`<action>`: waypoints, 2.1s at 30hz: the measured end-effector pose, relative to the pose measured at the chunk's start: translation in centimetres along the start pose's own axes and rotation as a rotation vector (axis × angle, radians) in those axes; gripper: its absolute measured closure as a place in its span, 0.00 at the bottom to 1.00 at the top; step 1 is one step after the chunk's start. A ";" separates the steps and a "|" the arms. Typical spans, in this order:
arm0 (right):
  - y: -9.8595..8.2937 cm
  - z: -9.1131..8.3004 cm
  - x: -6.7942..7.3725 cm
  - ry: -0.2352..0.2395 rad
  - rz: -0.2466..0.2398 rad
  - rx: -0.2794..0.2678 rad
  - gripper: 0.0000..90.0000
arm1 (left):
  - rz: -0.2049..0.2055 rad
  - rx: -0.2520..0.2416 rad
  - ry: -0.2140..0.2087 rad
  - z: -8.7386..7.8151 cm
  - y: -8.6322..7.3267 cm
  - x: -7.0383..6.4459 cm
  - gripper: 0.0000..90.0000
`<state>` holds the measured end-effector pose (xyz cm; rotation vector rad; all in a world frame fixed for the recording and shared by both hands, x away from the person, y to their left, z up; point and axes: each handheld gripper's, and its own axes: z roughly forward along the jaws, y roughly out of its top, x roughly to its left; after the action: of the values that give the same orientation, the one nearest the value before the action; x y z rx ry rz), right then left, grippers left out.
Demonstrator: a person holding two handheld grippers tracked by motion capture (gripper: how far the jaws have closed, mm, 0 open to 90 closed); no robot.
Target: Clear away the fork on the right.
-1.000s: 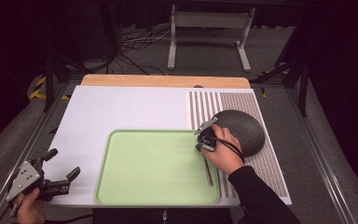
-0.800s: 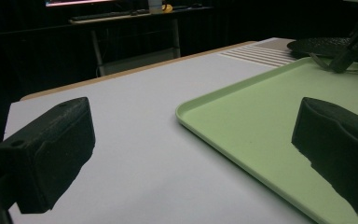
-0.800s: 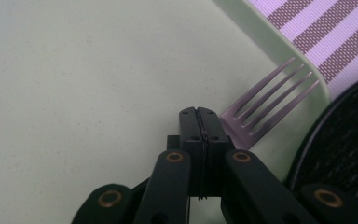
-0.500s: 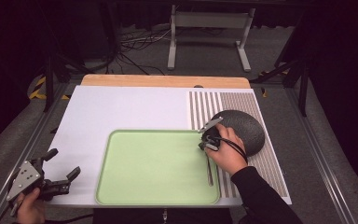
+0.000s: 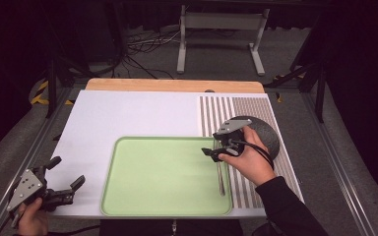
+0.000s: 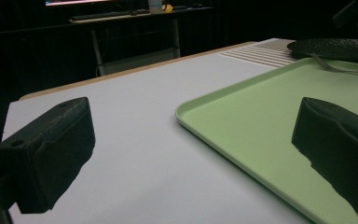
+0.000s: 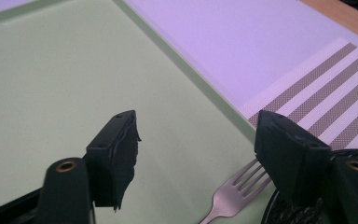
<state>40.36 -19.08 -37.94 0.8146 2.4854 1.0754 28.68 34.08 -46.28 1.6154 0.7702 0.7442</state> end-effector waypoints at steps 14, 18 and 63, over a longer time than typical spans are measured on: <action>-1.0 -3.4 0.4 0.023 -0.077 -0.114 0.19 | -0.001 -0.004 -0.002 0.2 0.0 0.0 0.00; -1.7 -4.6 0.2 0.016 -0.073 -0.141 0.17 | -0.003 -0.003 -0.003 0.2 0.0 0.0 0.00; -13.7 -8.6 -3.6 -0.005 0.060 -0.478 0.13 | -0.001 -0.007 -0.003 0.3 0.0 0.0 0.00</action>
<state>33.90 -33.73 -42.12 0.7400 2.0719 1.5966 28.87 33.89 -46.28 1.6094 0.7654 0.7436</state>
